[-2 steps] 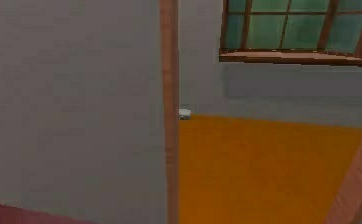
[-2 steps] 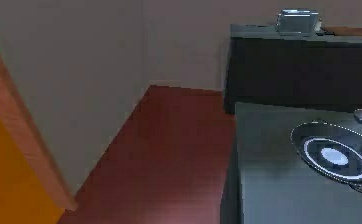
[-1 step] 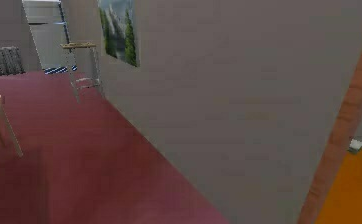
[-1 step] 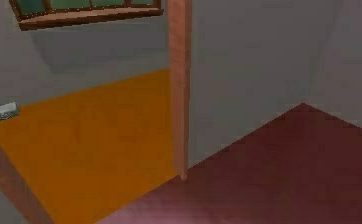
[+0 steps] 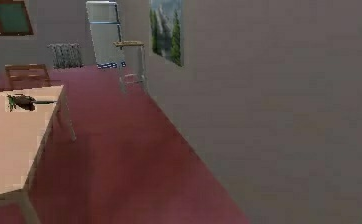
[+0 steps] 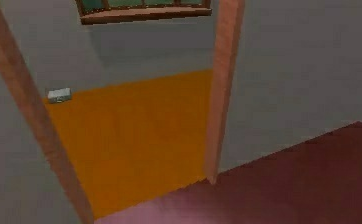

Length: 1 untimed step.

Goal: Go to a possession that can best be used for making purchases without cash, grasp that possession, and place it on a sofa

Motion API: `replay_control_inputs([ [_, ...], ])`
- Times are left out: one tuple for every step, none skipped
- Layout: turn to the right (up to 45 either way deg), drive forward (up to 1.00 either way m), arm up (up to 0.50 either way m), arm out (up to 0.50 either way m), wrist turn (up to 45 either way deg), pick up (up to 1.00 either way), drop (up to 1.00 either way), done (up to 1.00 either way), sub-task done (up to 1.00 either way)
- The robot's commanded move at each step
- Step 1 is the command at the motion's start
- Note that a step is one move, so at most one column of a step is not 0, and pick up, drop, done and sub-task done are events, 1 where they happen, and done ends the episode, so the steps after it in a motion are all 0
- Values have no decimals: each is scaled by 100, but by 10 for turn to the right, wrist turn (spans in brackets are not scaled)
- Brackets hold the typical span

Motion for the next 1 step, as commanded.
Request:
replay_control_inputs([
  [0,5,0,0,0,0,0,0,0],
])
